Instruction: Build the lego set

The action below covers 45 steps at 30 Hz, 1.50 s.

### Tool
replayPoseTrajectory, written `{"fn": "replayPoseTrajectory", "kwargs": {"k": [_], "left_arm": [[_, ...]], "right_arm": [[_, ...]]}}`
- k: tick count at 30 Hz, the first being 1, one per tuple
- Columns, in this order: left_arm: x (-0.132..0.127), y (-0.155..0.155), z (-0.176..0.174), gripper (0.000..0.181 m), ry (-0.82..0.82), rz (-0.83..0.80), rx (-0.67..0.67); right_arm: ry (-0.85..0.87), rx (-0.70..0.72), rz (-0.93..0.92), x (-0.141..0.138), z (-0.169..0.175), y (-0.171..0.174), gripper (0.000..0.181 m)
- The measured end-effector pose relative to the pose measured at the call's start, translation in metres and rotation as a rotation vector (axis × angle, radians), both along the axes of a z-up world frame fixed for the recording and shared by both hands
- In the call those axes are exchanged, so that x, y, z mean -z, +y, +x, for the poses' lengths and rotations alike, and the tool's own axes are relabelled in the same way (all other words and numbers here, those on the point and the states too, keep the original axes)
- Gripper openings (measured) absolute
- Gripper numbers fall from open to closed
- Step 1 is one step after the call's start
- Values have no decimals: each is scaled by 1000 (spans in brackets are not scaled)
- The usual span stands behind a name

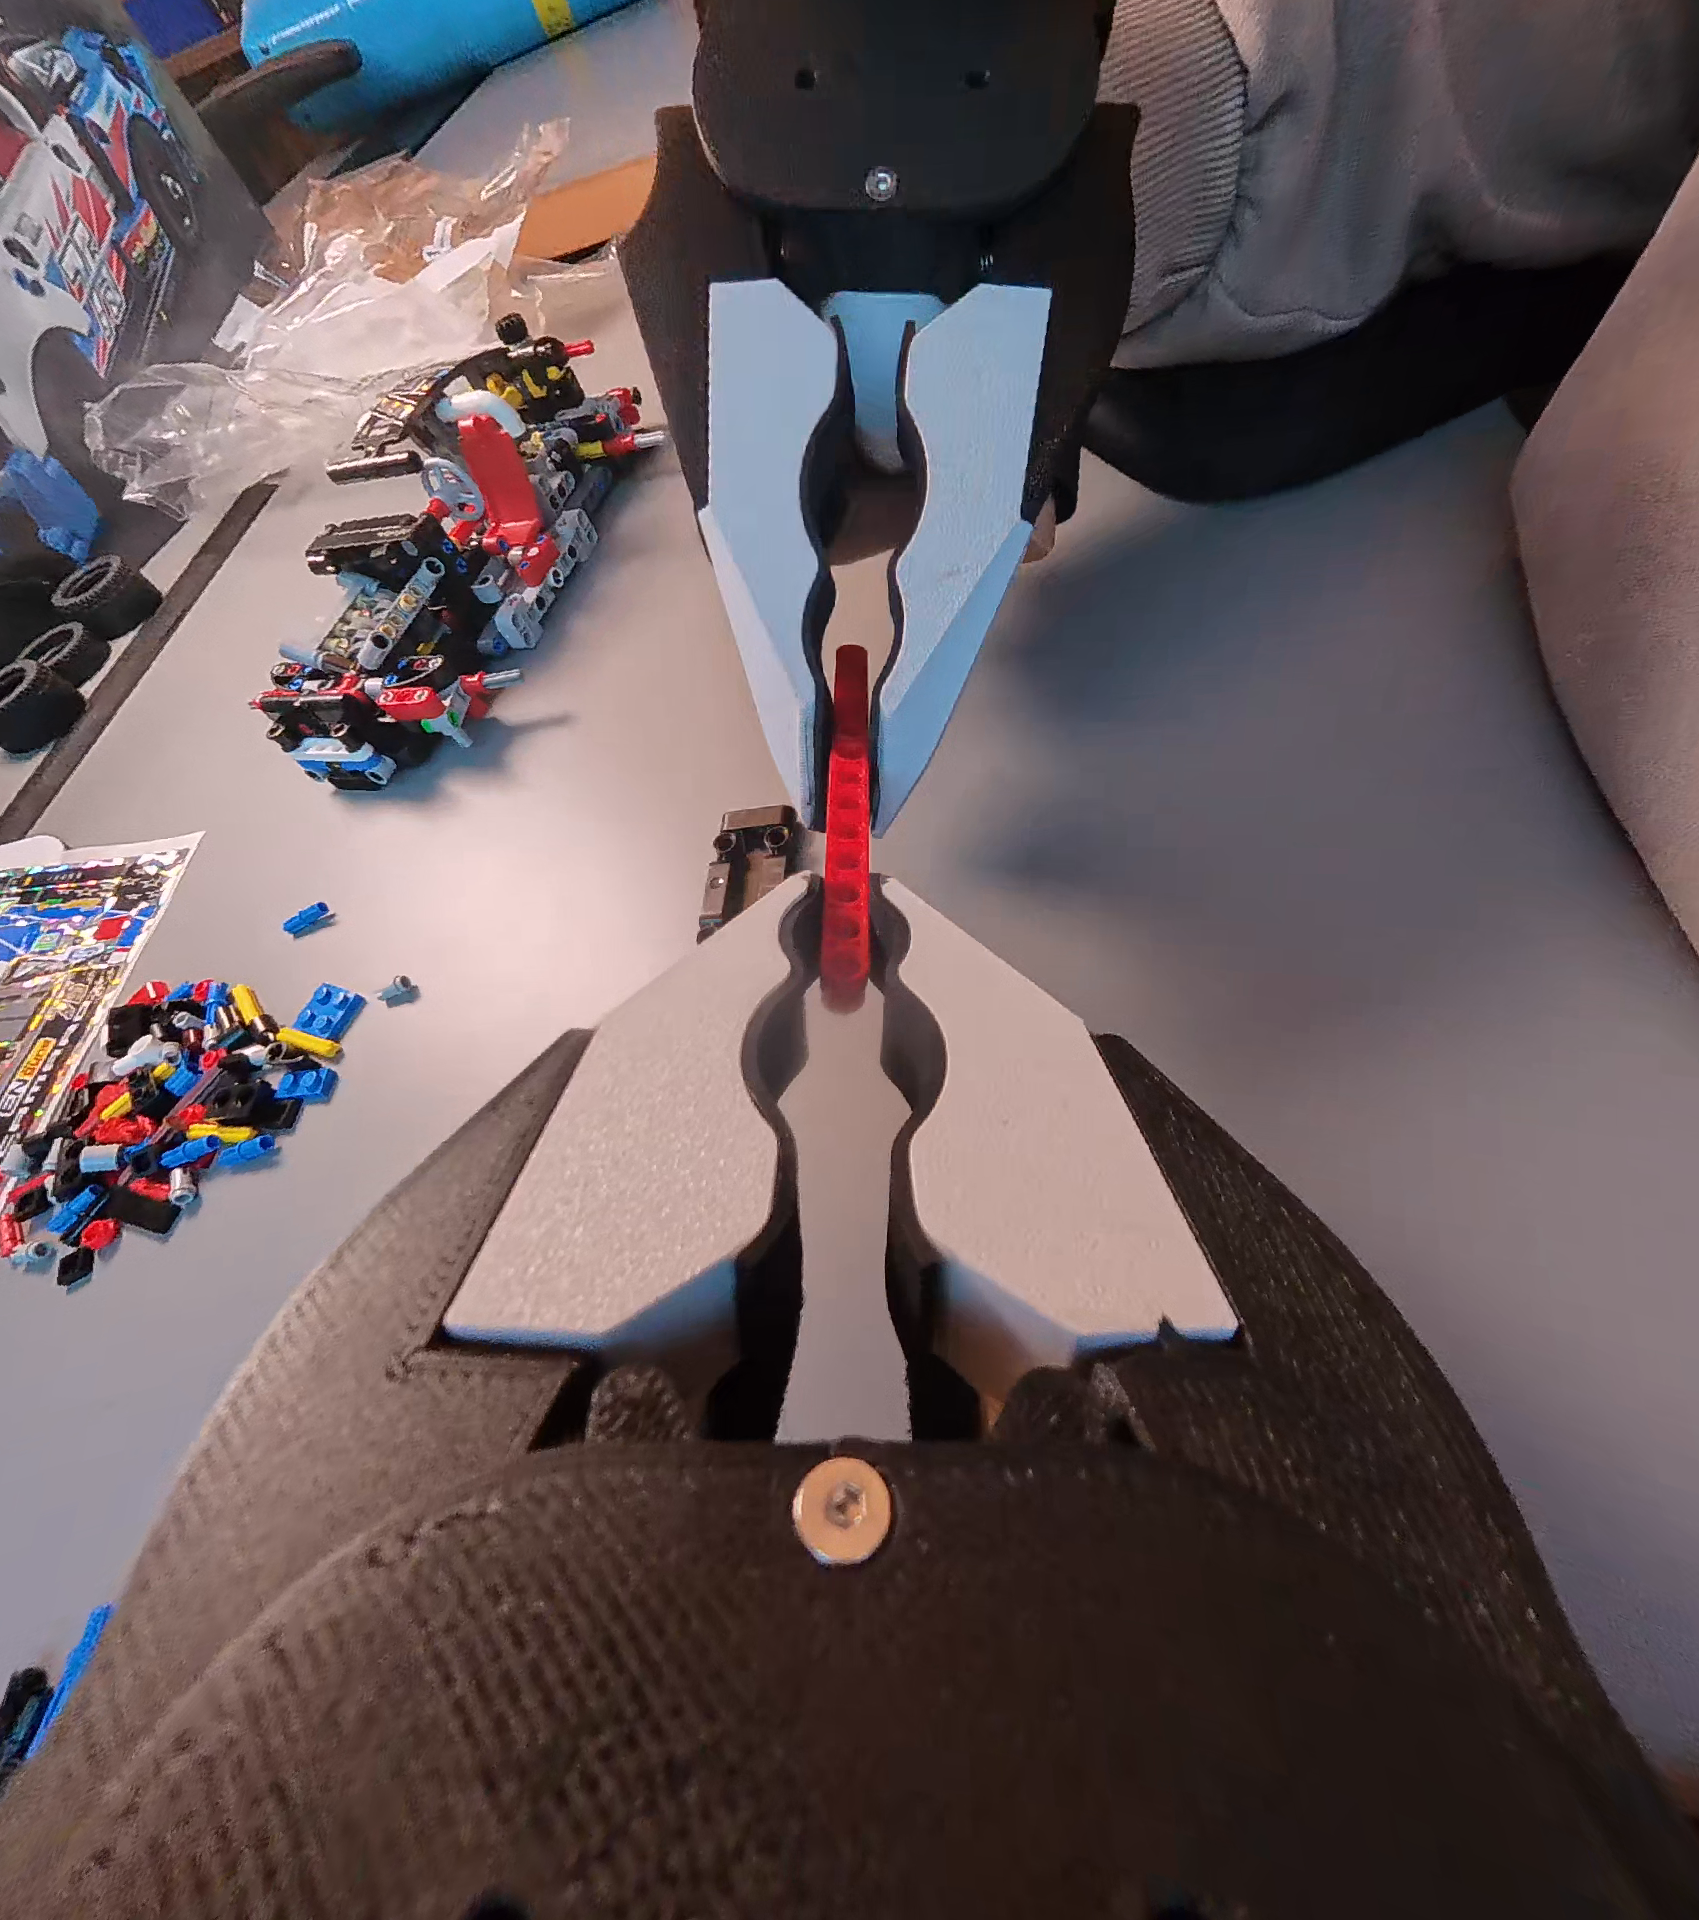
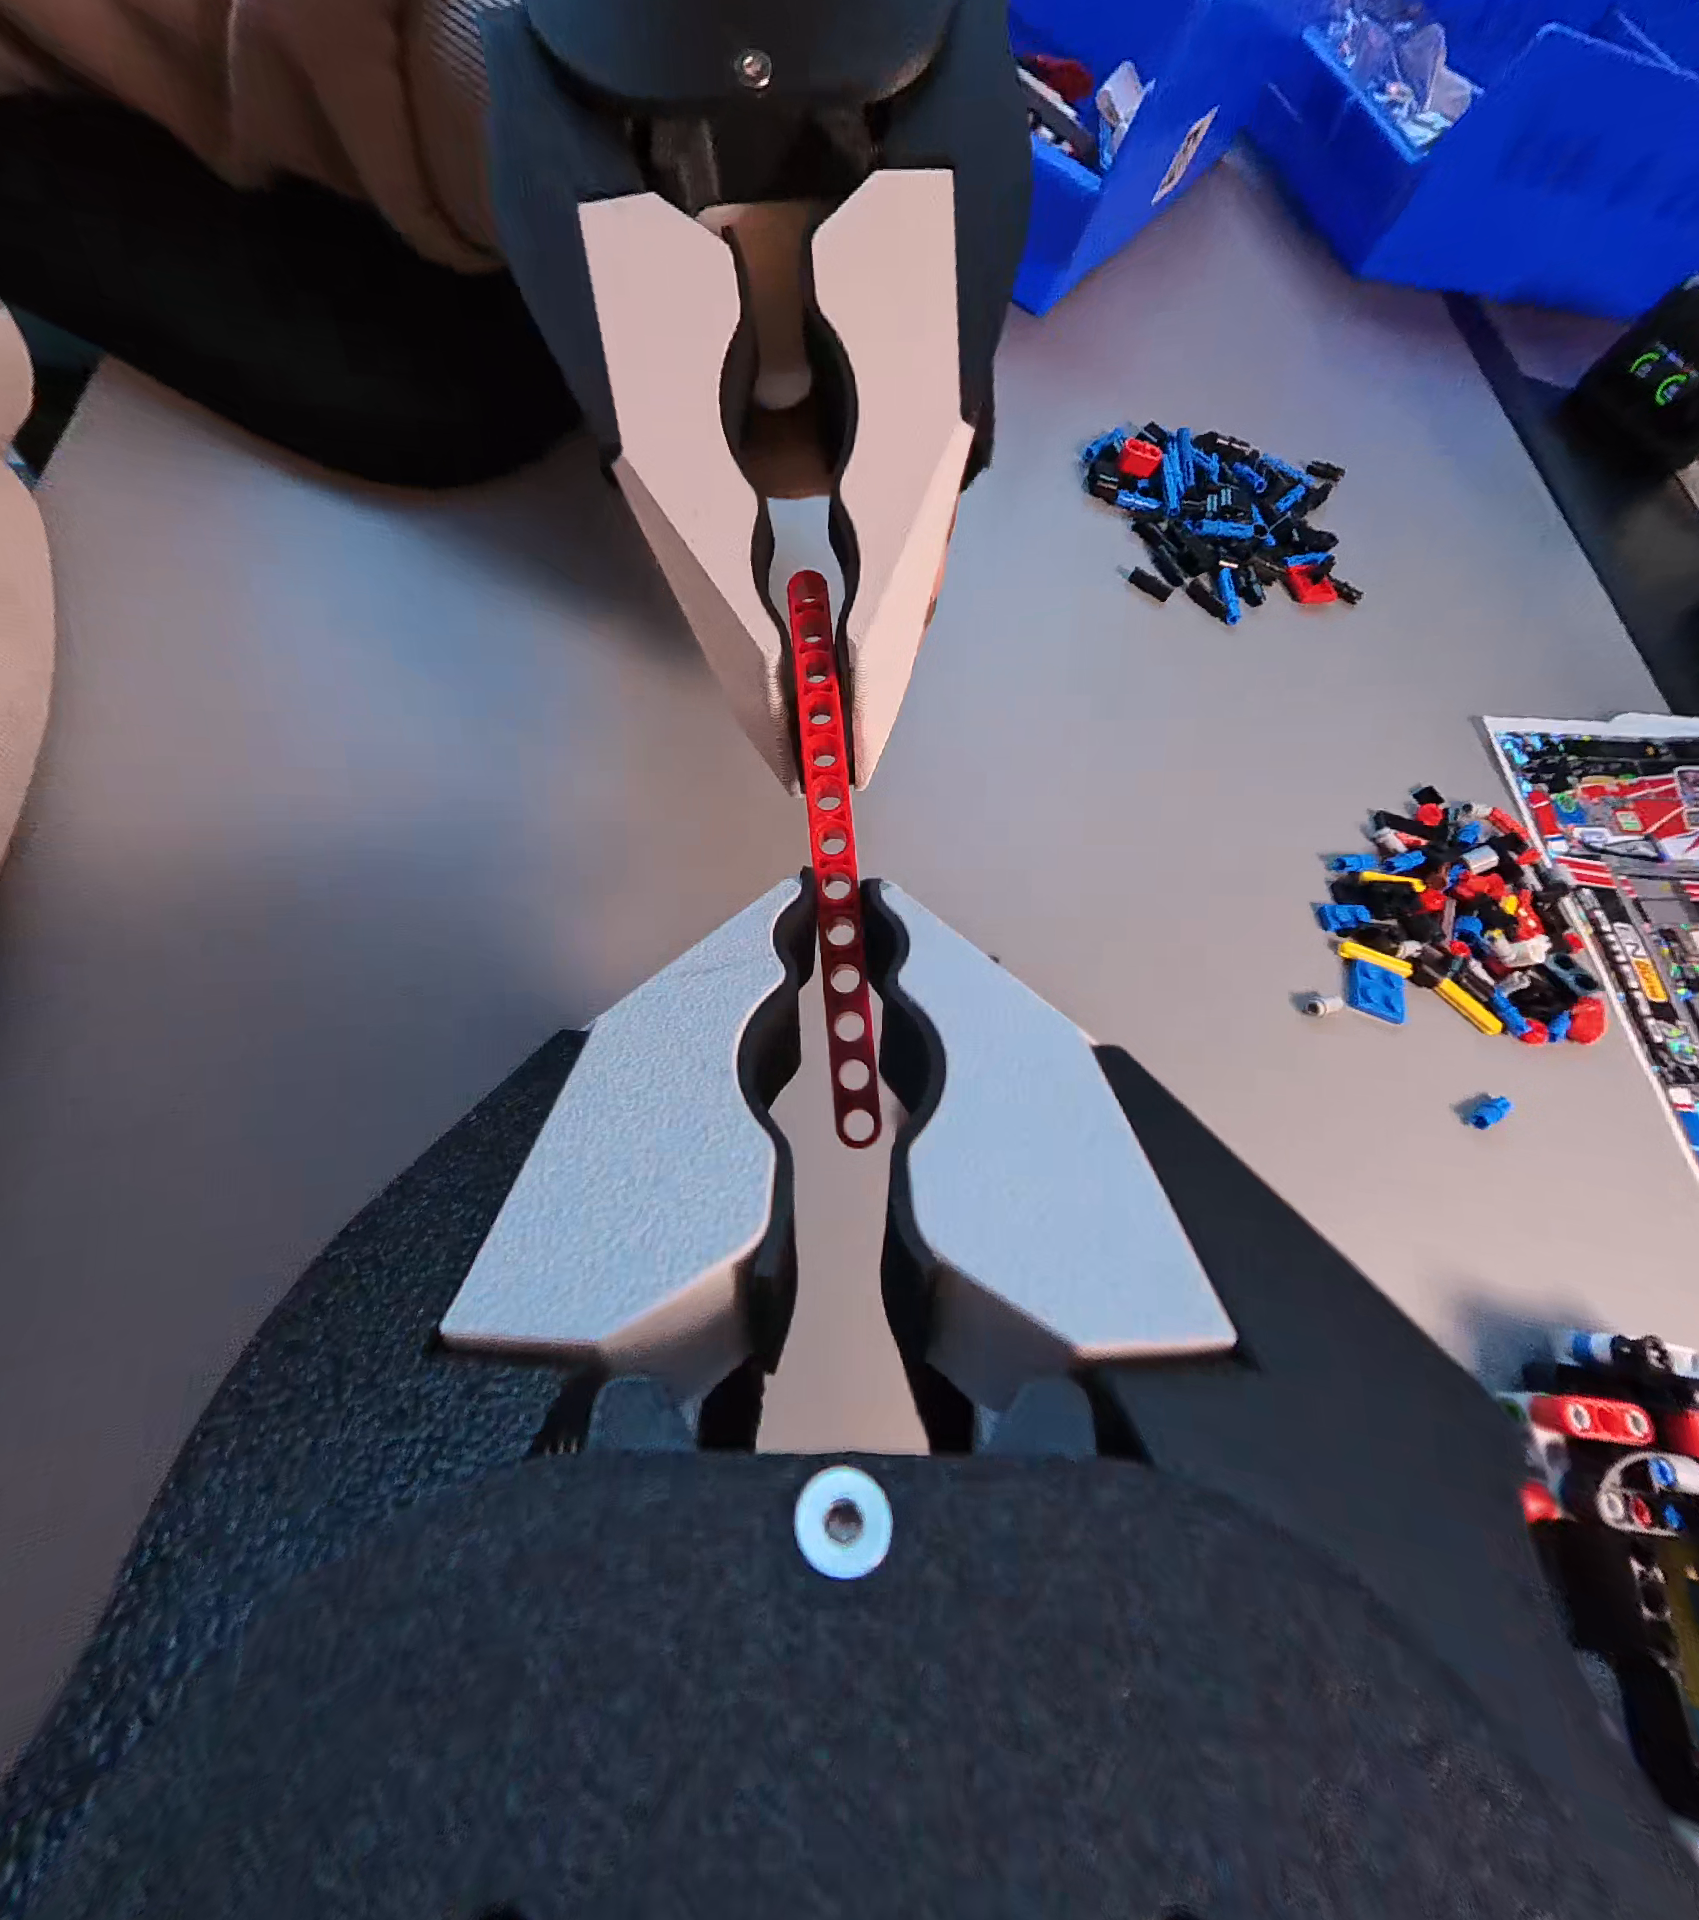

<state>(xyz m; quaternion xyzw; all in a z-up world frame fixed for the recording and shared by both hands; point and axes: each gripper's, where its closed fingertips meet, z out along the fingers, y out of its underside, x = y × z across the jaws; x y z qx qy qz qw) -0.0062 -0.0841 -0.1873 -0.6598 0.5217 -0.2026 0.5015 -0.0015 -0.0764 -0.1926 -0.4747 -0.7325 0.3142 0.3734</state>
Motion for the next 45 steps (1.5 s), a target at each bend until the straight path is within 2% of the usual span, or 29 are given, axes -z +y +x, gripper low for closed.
{"fn": "replayPoseTrajectory", "kwargs": {"k": [4, 7, 11, 14, 16, 21, 23, 24, 27, 28, 30, 33, 36, 38, 41, 43, 44, 45], "left_arm": [[-2, 12, -11, 9, -44, -55, -78], [-13, 27, -28, 18, -153, -109, -174], [-30, 43, -51, 19, -306, -156, -277], [-31, 46, -59, 16, -315, -159, -302], [-31, 45, -59, 16, -306, -158, -304], [-29, 43, -55, 14, -285, -166, -296], [-33, 44, -59, 15, -291, -161, -305], [-39, 44, -65, 15, -298, -149, -321], [-76, 42, -112, 20, -303, -72, -409], [-88, 38, -136, 21, -282, -57, -446], [-94, 25, -194, 29, -156, -106, -544], [-75, -2, -297, 31, 153, -305, -721], [-26, -37, -370, 38, 410, -631, -772], [9, -55, -395, 45, 515, -812, -772], [45, -74, -408, 53, 679, -916, -714], [48, -72, -412, 47, 737, -878, -696], [47, -71, -416, 36, 758, -872, -688], [46, -71, -419, 35, 765, -867, -684]], "right_arm": [[16, 17, 121, -3, -2, 11, 4], [18, 96, 317, -6, 3, 43, 4], [-94, 153, 631, 4, 16, 97, 4], [-259, 104, 708, 31, 21, 119, 4], [-329, 79, 698, 42, 23, 125, 4], [-370, 53, 585, 44, 24, 126, 6], [-370, 70, 518, 38, 26, 126, 26], [-355, 95, 477, 31, 27, 126, 29], [-208, 172, 306, 1, 28, 118, 29], [-157, 203, 248, -9, 32, 116, 29], [-78, 260, 143, -22, 41, 114, 28], [6, 329, 31, -28, 59, 112, 23], [76, 390, -54, -26, 65, 113, 18], [129, 412, -94, -24, 60, 113, 16], [167, 421, -125, -22, 51, 110, 14], [150, 433, -111, -18, 52, 111, 12], [138, 444, -104, -16, 53, 113, 12], [133, 453, -105, -15, 55, 115, 11]]}}
